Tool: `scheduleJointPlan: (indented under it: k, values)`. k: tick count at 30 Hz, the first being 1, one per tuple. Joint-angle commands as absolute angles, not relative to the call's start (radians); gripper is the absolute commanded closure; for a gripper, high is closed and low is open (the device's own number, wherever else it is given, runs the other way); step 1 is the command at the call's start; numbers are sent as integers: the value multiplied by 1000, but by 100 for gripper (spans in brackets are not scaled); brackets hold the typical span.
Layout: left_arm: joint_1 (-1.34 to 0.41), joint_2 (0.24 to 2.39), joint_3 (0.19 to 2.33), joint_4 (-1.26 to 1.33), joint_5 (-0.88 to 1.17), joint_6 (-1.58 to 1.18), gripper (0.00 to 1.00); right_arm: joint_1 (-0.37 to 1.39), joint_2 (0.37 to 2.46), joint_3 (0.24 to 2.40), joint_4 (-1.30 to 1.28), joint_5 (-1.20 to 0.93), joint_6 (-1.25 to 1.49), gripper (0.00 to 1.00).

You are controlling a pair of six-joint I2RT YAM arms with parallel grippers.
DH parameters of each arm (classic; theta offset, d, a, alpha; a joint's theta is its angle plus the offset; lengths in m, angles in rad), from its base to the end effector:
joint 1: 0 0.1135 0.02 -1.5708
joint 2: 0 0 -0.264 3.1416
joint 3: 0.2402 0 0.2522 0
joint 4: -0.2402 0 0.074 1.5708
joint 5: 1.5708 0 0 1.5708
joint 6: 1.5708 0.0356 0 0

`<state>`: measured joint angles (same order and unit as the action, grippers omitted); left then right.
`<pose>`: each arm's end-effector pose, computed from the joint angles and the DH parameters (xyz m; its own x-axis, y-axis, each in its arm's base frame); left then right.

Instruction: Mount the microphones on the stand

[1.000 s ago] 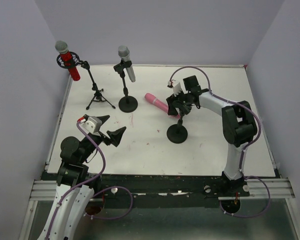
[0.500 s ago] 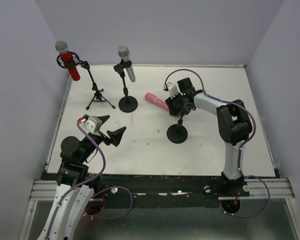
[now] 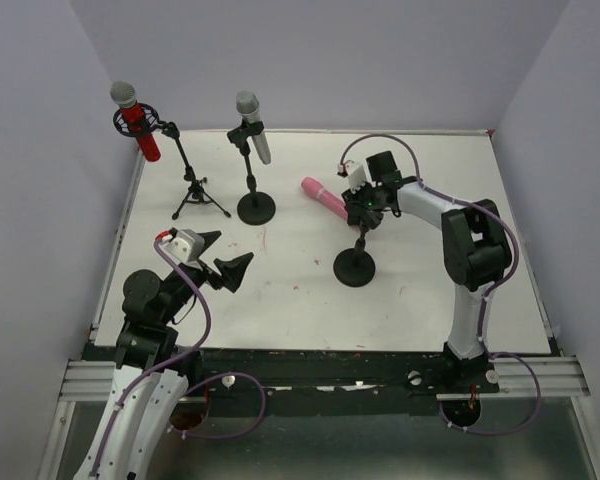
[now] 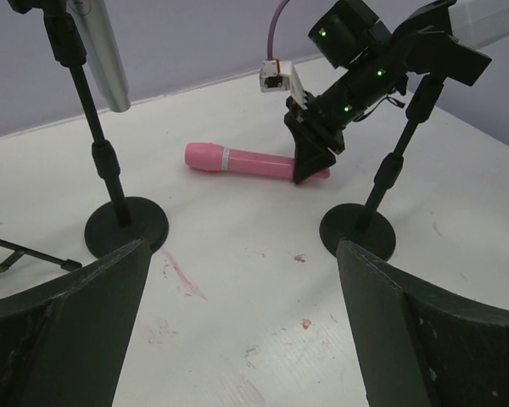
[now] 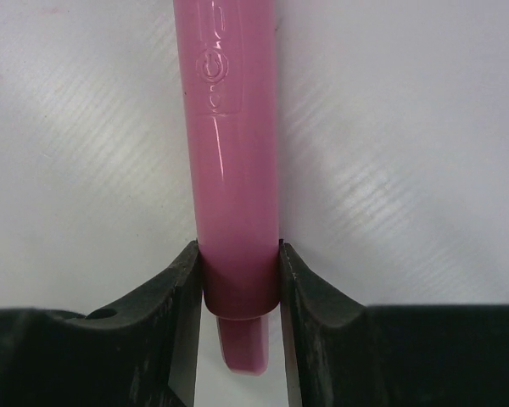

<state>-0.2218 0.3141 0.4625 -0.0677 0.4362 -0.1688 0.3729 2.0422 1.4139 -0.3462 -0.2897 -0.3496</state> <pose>0.1023 -0.0385 0.2992 -0.0250 -0.1504 -0.9883 0.6147 0.7773 -0.1339 0.4005 0.1676 0.1638 -0.5532 -0.5689 -0.6086 -0.7323 0.6803 0.0297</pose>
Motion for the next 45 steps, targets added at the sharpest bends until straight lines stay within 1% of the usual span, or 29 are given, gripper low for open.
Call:
scheduleJointPlan:
  k: [1, 9, 13, 16, 19, 22, 26, 31, 34, 40, 42, 45]
  values:
    - [-215, 331, 477, -57, 462, -228, 1, 276, 1915, 1401, -364, -452, -324, 92]
    - [-209, 368, 488, -5, 552, -322, 1, 112, 1727, 1329, -328, -722, -258, 95]
    - [-209, 414, 494, 130, 618, -452, 1, 54, 1623, 1298, -285, -799, -203, 96]
    - [-209, 483, 500, 294, 682, -607, 1, 49, 1540, 1299, -262, -807, -154, 96]
    - [-213, 564, 544, 420, 719, -737, 1, 49, 1476, 1321, -265, -863, -117, 96]
    - [-244, 652, 624, 480, 716, -810, 1, 49, 1418, 1331, -265, -903, -98, 96]
    - [-352, 784, 757, 480, 652, -801, 1, 49, 1341, 1333, -258, -1024, -71, 96]
    - [-511, 955, 929, 466, 482, -727, 2, 51, 1281, 1304, -198, -1245, -3, 96]
    - [-572, 1058, 1026, 466, 376, -718, 2, 58, 1255, 1260, -114, -1356, 109, 96]
    - [-686, 1238, 1158, 506, 295, -693, 2, 109, 1246, 1246, -100, -1390, 114, 96]
    - [-715, 1279, 1195, 505, 269, -680, 4, 121, 1247, 1244, -100, -1394, 112, 96]
    - [-733, 1324, 1230, 488, 223, -677, 12, 132, 1250, 1239, -107, -1397, 101, 95]
